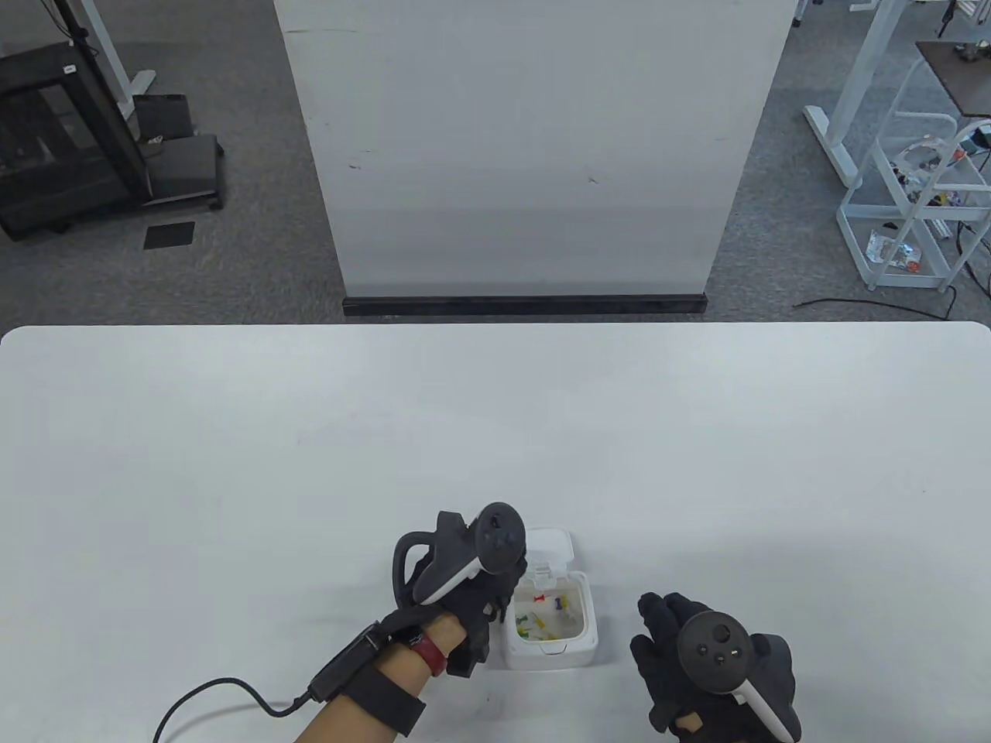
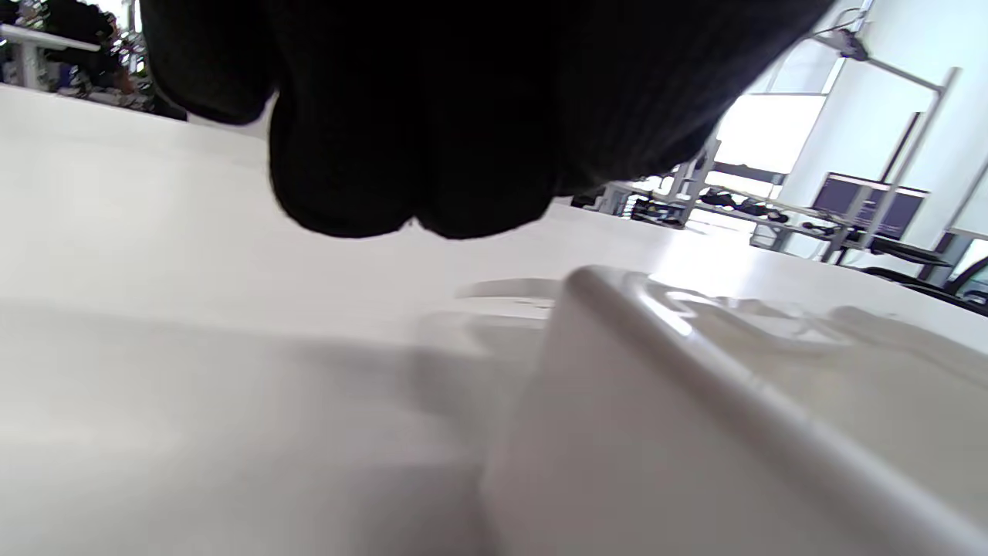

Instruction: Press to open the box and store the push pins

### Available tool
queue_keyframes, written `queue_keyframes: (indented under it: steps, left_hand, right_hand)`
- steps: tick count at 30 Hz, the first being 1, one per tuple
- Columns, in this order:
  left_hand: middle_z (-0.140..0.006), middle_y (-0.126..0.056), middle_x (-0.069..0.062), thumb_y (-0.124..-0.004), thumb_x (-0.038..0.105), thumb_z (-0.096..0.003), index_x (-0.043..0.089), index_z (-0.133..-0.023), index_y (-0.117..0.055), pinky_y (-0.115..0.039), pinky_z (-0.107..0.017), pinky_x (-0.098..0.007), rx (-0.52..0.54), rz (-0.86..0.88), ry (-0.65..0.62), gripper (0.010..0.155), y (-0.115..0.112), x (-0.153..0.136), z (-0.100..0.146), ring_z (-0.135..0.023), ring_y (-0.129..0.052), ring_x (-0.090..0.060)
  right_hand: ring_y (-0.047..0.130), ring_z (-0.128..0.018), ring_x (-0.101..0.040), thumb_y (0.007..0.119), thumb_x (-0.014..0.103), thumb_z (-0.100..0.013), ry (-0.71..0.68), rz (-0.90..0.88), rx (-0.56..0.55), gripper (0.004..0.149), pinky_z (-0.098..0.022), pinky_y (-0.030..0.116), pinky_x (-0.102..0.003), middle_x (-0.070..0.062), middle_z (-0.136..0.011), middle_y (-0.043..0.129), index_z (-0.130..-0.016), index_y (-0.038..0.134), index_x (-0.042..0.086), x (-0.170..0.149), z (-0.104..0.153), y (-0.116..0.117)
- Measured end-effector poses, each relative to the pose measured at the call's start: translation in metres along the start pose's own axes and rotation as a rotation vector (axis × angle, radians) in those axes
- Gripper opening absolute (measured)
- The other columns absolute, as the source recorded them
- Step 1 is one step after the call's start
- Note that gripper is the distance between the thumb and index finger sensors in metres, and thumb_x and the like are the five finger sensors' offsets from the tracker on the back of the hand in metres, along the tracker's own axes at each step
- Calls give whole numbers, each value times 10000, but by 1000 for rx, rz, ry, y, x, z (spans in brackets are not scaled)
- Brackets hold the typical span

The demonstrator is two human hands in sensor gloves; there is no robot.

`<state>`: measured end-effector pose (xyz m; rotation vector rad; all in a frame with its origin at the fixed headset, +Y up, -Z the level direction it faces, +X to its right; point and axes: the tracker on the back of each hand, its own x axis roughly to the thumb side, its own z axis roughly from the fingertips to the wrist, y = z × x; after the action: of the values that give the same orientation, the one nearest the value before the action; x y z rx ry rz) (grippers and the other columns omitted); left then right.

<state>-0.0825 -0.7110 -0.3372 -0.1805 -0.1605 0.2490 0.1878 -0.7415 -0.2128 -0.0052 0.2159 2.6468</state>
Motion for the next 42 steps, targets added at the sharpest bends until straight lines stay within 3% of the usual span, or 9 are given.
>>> queue_keyframes:
  steps: [11,18,22,28,29,32,36,39,42]
  left_hand:
    - [-856,-925,-78,-761,439,-460,189,-989,-588,-646,-692,-558,-253,288,234,610,-20,-19,-34,-773,-902,-359]
    - [-814,-942,-47,-833,418,-436,177,-1002,-536,-660,-688,-541,-282,298,301,683,-27,-17,-42,-737,-914,-325]
    - [-760,-950,-11,-866,345,-425,180,-992,-544,-664,-682,-533,-284,454,322,673,-31,-26,-43,-701,-922,-299]
    - [-813,-880,11,-839,318,-440,187,-1031,-434,-612,-704,-566,-244,647,218,728,-27,-35,-38,-746,-875,-321]
    - [-828,-870,11,-826,327,-445,215,-1029,-468,-611,-707,-570,-241,678,133,694,-26,-37,-37,-766,-863,-323]
    - [-875,-849,-5,-782,454,-445,250,-1017,-550,-576,-724,-595,-209,820,35,651,-23,-46,-30,-844,-812,-352]
    - [-874,-873,-47,-720,499,-465,256,-930,-751,-512,-730,-625,-201,989,-8,526,-15,-52,-20,-860,-780,-396]
    - [-849,-900,-47,-692,496,-474,245,-814,-873,-508,-730,-627,-233,925,-98,460,-7,-42,-13,-858,-786,-396]
    - [-836,-925,-50,-751,495,-463,234,-746,-930,-527,-725,-624,-250,821,-203,424,-3,-25,-5,-861,-796,-402]
  right_hand:
    - [484,-1015,-411,700,481,-515,2,1,3,600,-752,458,-613,-52,-1101,504,-1038,490,276,0,0,0]
    - [483,-1015,-410,700,480,-515,3,-6,4,598,-753,457,-613,-53,-1101,504,-1037,492,277,-1,0,0]
    - [482,-1015,-412,701,478,-516,2,-7,5,598,-752,458,-614,-54,-1101,504,-1038,490,276,-1,0,0]
    - [483,-1015,-411,699,482,-516,3,-8,13,599,-753,457,-612,-52,-1102,502,-1038,490,277,-1,-1,0]
    - [482,-1015,-410,699,481,-516,3,-8,14,598,-753,457,-613,-52,-1102,503,-1038,490,277,-1,-1,0]
    - [485,-1014,-411,699,479,-516,2,-8,14,598,-751,460,-612,-53,-1101,504,-1038,491,276,-1,-1,0]
    - [484,-1014,-411,697,483,-516,5,-7,17,598,-752,459,-613,-52,-1102,503,-1038,490,276,-1,-1,1]
    - [483,-1015,-410,698,481,-517,7,-5,22,597,-751,459,-613,-53,-1102,502,-1038,490,277,-1,-2,2]
    - [485,-1015,-409,697,481,-517,7,-3,28,596,-753,460,-611,-51,-1101,504,-1038,490,278,0,-2,2]
